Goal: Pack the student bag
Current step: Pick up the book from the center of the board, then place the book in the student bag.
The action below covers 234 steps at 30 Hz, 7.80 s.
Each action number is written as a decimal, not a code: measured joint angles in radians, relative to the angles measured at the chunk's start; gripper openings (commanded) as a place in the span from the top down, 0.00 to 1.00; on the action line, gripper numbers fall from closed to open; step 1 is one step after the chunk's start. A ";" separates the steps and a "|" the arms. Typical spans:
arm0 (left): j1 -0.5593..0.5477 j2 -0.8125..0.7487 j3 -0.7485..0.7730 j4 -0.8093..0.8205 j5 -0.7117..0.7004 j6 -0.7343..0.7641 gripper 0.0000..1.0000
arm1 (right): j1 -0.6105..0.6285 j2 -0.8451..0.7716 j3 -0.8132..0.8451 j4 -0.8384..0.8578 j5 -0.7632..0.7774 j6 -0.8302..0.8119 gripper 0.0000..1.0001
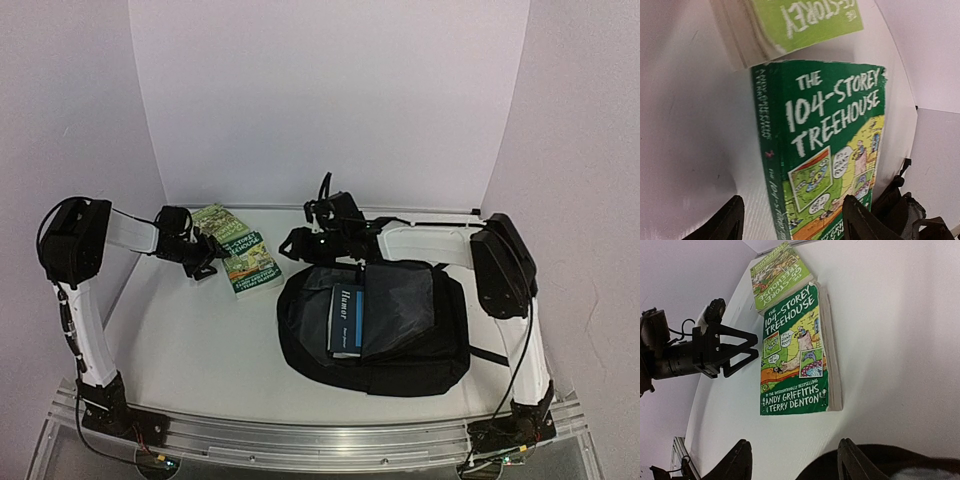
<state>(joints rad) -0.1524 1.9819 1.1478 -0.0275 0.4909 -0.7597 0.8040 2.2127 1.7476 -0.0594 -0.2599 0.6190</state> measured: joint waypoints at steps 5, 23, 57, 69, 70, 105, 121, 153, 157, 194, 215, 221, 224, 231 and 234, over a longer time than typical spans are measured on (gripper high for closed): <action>0.000 0.019 0.018 -0.039 -0.005 0.026 0.42 | 0.000 0.135 0.106 0.005 -0.044 -0.017 0.40; -0.050 0.059 0.051 -0.041 0.024 0.055 0.57 | 0.000 0.376 0.308 -0.002 -0.077 0.039 0.42; -0.075 -0.520 -0.225 -0.112 -0.147 0.083 0.16 | 0.039 0.232 0.071 0.302 -0.189 0.259 1.00; -0.069 -0.892 -0.164 -0.355 -0.067 0.187 0.06 | 0.040 -0.129 -0.093 0.310 -0.272 0.136 1.00; -0.068 -0.901 -0.153 -0.370 -0.040 0.195 0.05 | 0.040 -0.161 -0.115 0.306 -0.280 0.122 1.00; -0.122 -0.763 -0.034 -0.569 0.645 0.391 0.06 | 0.040 -0.566 -0.409 0.035 -0.633 -0.085 1.00; -0.180 -0.666 0.015 -0.650 0.738 0.470 0.51 | 0.040 -0.559 -0.409 -0.065 -0.717 -0.170 1.00; -0.128 -0.815 -0.247 -0.305 0.228 0.035 1.00 | -0.131 -0.799 -0.426 -0.309 -0.045 -0.149 0.02; -0.116 -0.827 -0.313 -0.248 0.161 -0.061 1.00 | -0.263 -0.832 -0.518 -0.383 0.019 -0.114 0.02; -0.226 -0.847 -0.370 -0.181 0.062 -0.171 1.00 | -0.360 -0.939 -0.881 -0.411 -0.178 -0.025 0.87; -0.515 -0.490 -0.324 0.219 -0.013 -0.322 1.00 | -0.358 -1.006 -0.713 -0.384 -0.306 0.022 1.00; -0.562 -0.385 -0.266 0.312 -0.019 -0.338 1.00 | -0.358 -1.011 -0.708 -0.354 -0.321 0.036 1.00; -0.583 -0.377 -0.265 0.325 -0.027 -0.334 1.00 | -0.358 -1.011 -0.701 -0.352 -0.328 0.037 1.00; -0.625 -0.468 -0.265 0.262 -0.091 -0.258 1.00 | -0.358 -1.015 -0.672 -0.352 -0.334 0.036 1.00; -0.626 -0.542 -0.264 0.233 -0.111 -0.227 1.00 | -0.358 -1.019 -0.672 -0.352 -0.333 0.037 1.00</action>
<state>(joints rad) -0.7788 1.4397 0.8835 0.2051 0.3802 -0.9867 0.4458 1.1940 1.0752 -0.4117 -0.5930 0.6555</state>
